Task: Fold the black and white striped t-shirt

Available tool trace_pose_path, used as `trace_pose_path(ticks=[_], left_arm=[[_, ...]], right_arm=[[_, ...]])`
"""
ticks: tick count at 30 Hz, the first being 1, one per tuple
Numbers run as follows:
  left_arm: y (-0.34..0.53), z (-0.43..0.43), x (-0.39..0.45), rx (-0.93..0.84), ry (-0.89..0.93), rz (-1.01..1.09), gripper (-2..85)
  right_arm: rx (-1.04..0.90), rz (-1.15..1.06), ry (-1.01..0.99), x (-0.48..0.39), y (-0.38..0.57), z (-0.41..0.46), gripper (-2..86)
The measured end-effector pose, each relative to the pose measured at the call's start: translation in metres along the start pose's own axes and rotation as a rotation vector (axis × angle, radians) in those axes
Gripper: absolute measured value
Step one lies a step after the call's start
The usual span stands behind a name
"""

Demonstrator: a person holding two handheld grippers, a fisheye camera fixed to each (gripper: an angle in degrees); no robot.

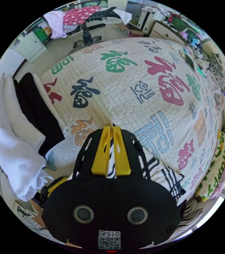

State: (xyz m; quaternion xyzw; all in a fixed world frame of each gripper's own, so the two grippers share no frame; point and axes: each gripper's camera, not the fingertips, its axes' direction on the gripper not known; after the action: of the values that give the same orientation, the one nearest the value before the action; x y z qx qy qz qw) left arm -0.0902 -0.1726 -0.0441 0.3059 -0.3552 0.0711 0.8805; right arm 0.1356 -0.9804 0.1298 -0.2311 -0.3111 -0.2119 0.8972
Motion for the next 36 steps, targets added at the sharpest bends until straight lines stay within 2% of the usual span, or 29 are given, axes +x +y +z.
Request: trace_pose_path(ticks=[3, 7, 11, 14, 18, 22, 25, 28, 30, 33, 36], left_arm=[[0.002, -0.003, 0.013, -0.007, -0.004, 0.049, -0.5], [0.010, -0.009, 0.042, -0.001, 0.004, 0.171, -0.5], [0.033, -0.008, 0.101, -0.039, 0.038, 0.427, -0.4], [0.068, 0.005, 0.147, -0.111, 0.031, 0.637, -0.3], [0.130, 0.039, 0.178, -0.244, -0.019, 0.815, 0.0], [0.172, 0.073, 0.179, -0.375, -0.066, 0.857, 0.8], [0.198, 0.097, 0.177, -0.488, -0.113, 0.885, 4.1], [0.210, 0.107, 0.181, -0.604, -0.083, 0.911, 5.9], [0.208, 0.098, 0.196, -0.554, -0.013, 0.936, 5.4], [0.201, 0.112, 0.214, -0.490, 0.000, 0.941, 3.4], [0.209, 0.156, 0.218, -0.603, -0.030, 0.962, 0.4]], right_arm=[[0.031, 0.000, -0.045, 0.021, 0.005, -0.011, 0.0], [0.197, 0.061, -0.288, 0.088, 0.045, -0.061, -0.6], [0.385, 0.159, -0.497, 0.178, 0.129, -0.109, -0.5], [0.476, 0.247, -0.560, 0.234, 0.204, -0.123, -0.1], [0.505, 0.378, -0.577, 0.282, 0.281, -0.108, 0.3], [0.469, 0.534, -0.633, 0.320, 0.343, -0.068, 1.2], [0.424, 0.560, -0.664, 0.337, 0.367, -0.049, 3.1], [0.402, 0.601, -0.571, 0.350, 0.389, -0.057, 4.5], [0.445, 0.572, -0.515, 0.353, 0.398, -0.074, 3.8], [0.497, 0.457, -0.465, 0.346, 0.392, -0.099, 1.6], [0.437, 0.348, -0.514, 0.334, 0.363, -0.100, 0.0]])
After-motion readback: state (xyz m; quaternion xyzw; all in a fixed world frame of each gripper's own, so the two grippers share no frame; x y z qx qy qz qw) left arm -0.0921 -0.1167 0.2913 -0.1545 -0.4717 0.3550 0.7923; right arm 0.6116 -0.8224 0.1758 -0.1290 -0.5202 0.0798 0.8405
